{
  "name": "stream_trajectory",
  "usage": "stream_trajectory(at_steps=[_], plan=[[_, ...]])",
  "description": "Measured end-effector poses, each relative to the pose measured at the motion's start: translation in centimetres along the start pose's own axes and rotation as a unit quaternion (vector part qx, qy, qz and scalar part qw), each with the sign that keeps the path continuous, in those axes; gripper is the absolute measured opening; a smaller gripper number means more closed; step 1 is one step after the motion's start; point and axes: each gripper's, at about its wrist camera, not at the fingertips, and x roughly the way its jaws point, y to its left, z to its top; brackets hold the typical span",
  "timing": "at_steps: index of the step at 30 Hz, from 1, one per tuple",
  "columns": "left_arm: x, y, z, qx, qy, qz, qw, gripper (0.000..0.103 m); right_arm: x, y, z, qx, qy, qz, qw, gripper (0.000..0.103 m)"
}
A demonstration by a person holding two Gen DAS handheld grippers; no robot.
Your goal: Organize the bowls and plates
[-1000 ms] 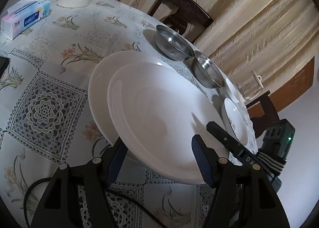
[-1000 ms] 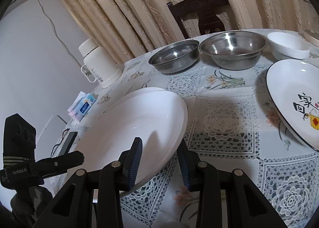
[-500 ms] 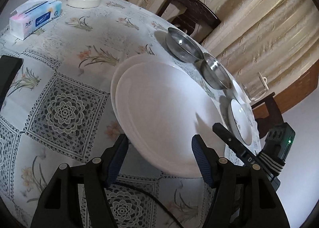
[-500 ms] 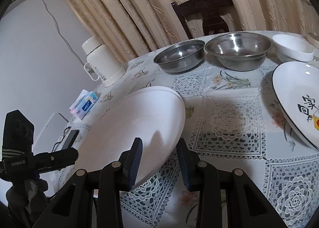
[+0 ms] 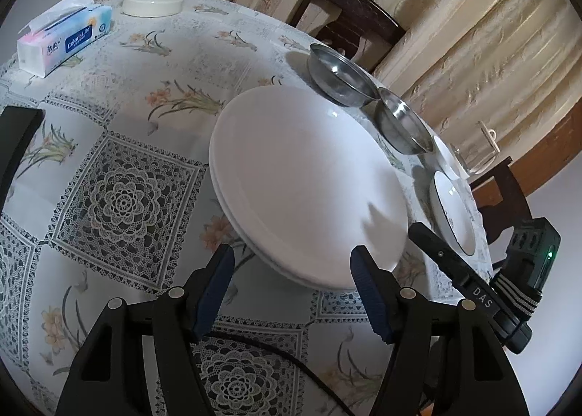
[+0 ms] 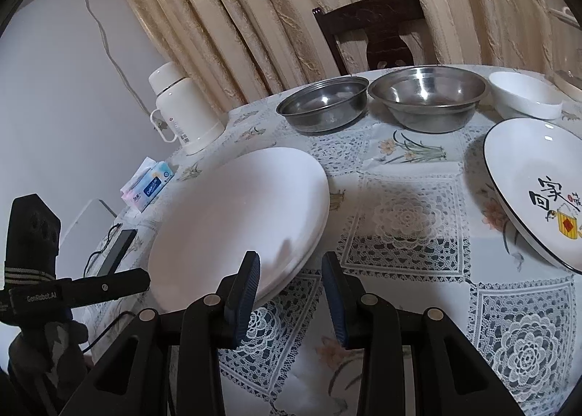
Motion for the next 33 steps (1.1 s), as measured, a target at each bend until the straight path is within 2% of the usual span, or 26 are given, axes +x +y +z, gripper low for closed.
stream_trajectory(at_steps=[16,26,29,33], plan=[[-0.1,-1.1,-0.4,0.044,-0.063,0.072,0.9944,0.068,-0.4,-0.9,-0.4,0.023,-0.006,-0.008,1.0,0.038],[-0.1,-2.2,-0.7,0.067,-0.083,0.1,0.9893,0.068,-1.3,-1.7,-0.5,0.037,-0.02,-0.013,0.999,0.042],[-0.2,-2.9,-0.8,0.081,-0.09,0.105,0.9871,0.068,-1.8,-1.9,-0.5,0.038,-0.026,-0.016,0.999,0.045],[-0.2,-3.9,-0.9,0.1,-0.099,0.111,0.9839,0.068,-2.5,-2.1,-0.5,0.042,-0.039,-0.022,0.998,0.058]])
